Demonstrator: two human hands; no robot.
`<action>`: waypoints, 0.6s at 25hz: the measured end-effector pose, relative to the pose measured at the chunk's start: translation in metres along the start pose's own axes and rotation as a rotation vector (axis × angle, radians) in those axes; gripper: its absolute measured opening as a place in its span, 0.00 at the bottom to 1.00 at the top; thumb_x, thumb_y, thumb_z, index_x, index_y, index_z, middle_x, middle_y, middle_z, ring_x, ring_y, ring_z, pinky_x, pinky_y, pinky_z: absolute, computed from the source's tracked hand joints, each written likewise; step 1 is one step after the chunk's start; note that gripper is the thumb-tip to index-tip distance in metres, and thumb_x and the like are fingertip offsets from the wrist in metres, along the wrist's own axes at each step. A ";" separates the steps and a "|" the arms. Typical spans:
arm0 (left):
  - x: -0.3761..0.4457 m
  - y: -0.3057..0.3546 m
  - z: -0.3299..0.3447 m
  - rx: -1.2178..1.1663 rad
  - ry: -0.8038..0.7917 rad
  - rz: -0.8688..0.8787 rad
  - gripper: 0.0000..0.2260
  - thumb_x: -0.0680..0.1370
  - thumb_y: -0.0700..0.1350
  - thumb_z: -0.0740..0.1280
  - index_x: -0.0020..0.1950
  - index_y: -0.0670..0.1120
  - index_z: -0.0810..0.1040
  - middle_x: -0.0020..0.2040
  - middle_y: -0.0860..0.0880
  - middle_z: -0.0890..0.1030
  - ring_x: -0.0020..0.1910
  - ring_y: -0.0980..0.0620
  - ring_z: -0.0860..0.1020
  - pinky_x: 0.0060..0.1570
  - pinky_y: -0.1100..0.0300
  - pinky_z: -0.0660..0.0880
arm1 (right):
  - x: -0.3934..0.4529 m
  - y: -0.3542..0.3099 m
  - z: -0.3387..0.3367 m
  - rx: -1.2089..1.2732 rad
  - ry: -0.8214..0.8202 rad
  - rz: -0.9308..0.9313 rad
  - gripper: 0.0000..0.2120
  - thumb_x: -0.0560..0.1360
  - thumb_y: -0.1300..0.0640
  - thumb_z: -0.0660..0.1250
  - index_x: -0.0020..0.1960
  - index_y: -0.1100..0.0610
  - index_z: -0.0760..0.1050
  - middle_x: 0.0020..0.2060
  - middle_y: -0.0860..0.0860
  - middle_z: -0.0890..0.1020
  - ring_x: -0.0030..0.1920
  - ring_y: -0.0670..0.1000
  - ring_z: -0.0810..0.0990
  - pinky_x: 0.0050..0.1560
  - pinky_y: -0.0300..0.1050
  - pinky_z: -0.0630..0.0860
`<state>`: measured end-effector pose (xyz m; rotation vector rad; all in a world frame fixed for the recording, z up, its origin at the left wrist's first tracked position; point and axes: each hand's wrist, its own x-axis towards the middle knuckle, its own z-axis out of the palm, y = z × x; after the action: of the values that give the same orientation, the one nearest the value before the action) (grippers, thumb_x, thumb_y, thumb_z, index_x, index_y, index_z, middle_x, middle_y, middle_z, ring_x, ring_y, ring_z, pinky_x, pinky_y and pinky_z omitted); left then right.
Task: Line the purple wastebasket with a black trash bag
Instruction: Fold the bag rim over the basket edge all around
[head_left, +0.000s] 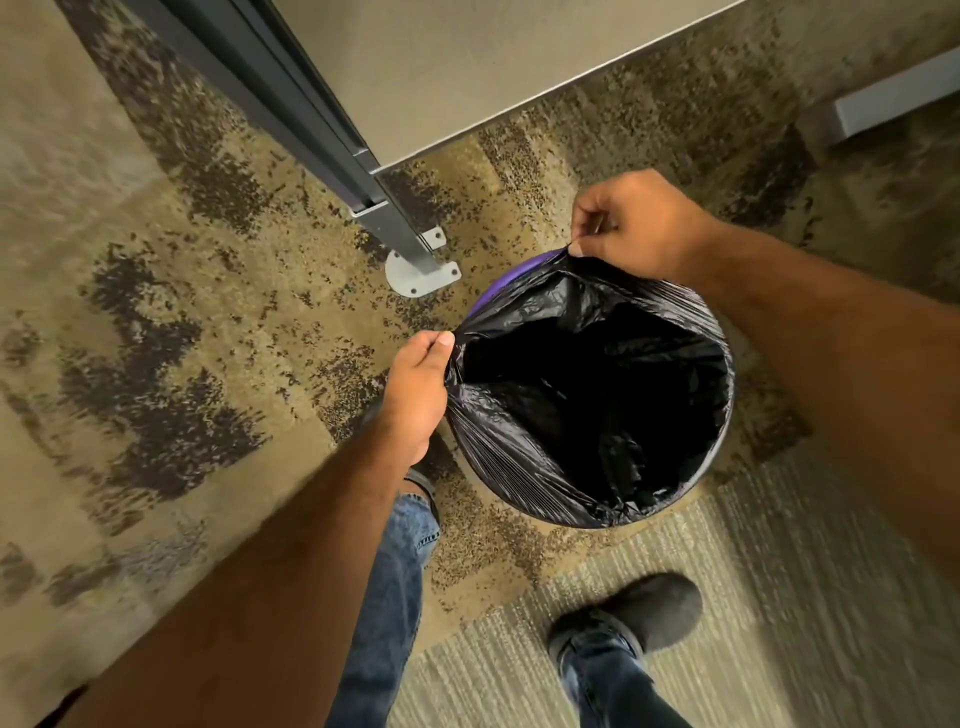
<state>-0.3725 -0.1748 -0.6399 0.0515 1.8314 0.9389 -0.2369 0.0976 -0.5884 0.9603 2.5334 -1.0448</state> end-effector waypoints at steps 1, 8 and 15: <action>0.002 0.003 -0.002 0.020 -0.002 0.018 0.11 0.87 0.49 0.61 0.60 0.46 0.80 0.58 0.50 0.84 0.56 0.56 0.79 0.53 0.69 0.71 | 0.006 -0.001 -0.004 0.010 -0.047 0.029 0.03 0.75 0.60 0.78 0.46 0.58 0.85 0.36 0.45 0.82 0.39 0.49 0.79 0.49 0.44 0.76; 0.015 0.026 -0.004 -0.047 -0.158 -0.141 0.08 0.86 0.46 0.63 0.54 0.51 0.82 0.53 0.54 0.86 0.53 0.58 0.81 0.54 0.57 0.72 | 0.029 0.015 -0.012 0.182 -0.384 0.465 0.03 0.78 0.61 0.74 0.49 0.55 0.85 0.47 0.51 0.86 0.48 0.53 0.82 0.56 0.54 0.78; 0.012 0.012 0.002 0.002 0.061 -0.114 0.12 0.86 0.42 0.62 0.49 0.48 0.84 0.43 0.48 0.86 0.42 0.48 0.81 0.41 0.57 0.81 | 0.001 0.029 0.026 0.248 -0.076 0.479 0.07 0.81 0.56 0.70 0.52 0.59 0.84 0.37 0.49 0.81 0.37 0.48 0.78 0.49 0.46 0.78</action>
<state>-0.3806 -0.1604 -0.6421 -0.0806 1.8712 0.8663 -0.2194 0.0959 -0.6235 1.4676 1.9897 -1.2207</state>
